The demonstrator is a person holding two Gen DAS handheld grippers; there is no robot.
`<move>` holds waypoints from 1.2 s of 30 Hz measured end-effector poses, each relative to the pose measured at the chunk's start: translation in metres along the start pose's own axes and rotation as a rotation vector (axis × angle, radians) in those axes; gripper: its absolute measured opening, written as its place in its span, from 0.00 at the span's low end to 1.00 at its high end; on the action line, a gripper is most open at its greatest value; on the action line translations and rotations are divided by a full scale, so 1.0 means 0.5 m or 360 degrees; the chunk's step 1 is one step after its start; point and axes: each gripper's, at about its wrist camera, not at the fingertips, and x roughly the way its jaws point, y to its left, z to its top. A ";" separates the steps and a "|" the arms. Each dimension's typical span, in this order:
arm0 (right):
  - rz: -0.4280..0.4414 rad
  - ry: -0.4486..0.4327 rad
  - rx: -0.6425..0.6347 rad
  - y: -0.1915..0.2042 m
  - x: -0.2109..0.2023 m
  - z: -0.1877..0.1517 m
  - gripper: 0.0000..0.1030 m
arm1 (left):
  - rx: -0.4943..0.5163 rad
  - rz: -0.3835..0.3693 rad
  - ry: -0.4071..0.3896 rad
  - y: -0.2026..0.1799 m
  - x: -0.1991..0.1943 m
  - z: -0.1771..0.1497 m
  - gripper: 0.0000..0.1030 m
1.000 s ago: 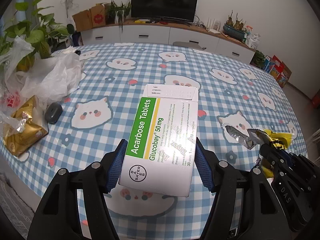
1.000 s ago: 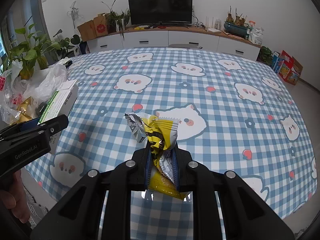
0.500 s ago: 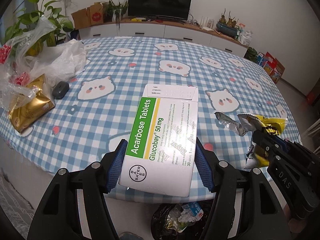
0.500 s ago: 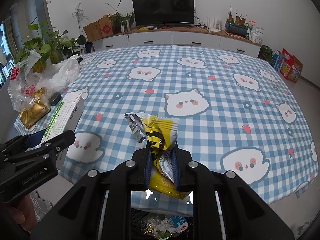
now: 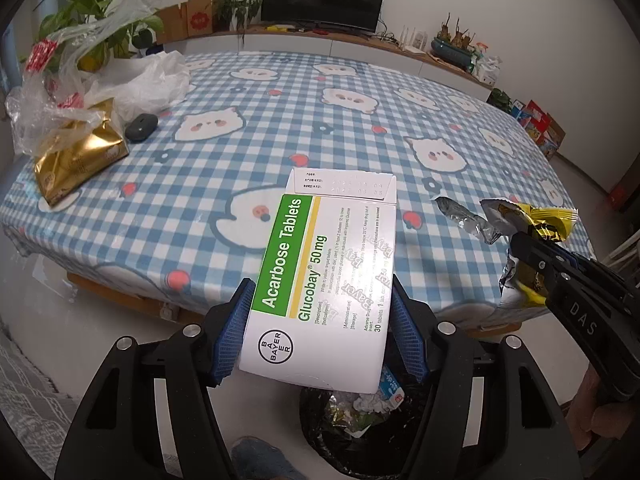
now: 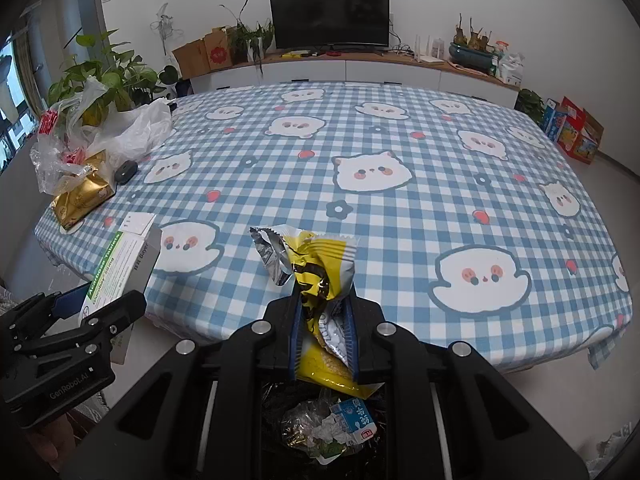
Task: Collect trash
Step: 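Lift the Acarbose box and snack packet and carry both over the bin, then open the right tool to drop the snack packet into the bin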
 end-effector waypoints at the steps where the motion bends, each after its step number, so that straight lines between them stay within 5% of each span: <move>1: -0.0003 0.0002 -0.0003 -0.001 -0.003 -0.008 0.15 | -0.0004 -0.0002 -0.0001 0.002 -0.004 -0.011 0.62; 15: -0.0040 0.0059 0.0015 -0.023 -0.027 -0.135 0.15 | 0.0042 -0.0024 0.0071 -0.014 -0.018 -0.132 0.62; 36: -0.0041 0.0310 0.0024 -0.028 0.120 -0.283 0.15 | 0.0054 0.0023 0.0300 -0.014 0.131 -0.243 0.62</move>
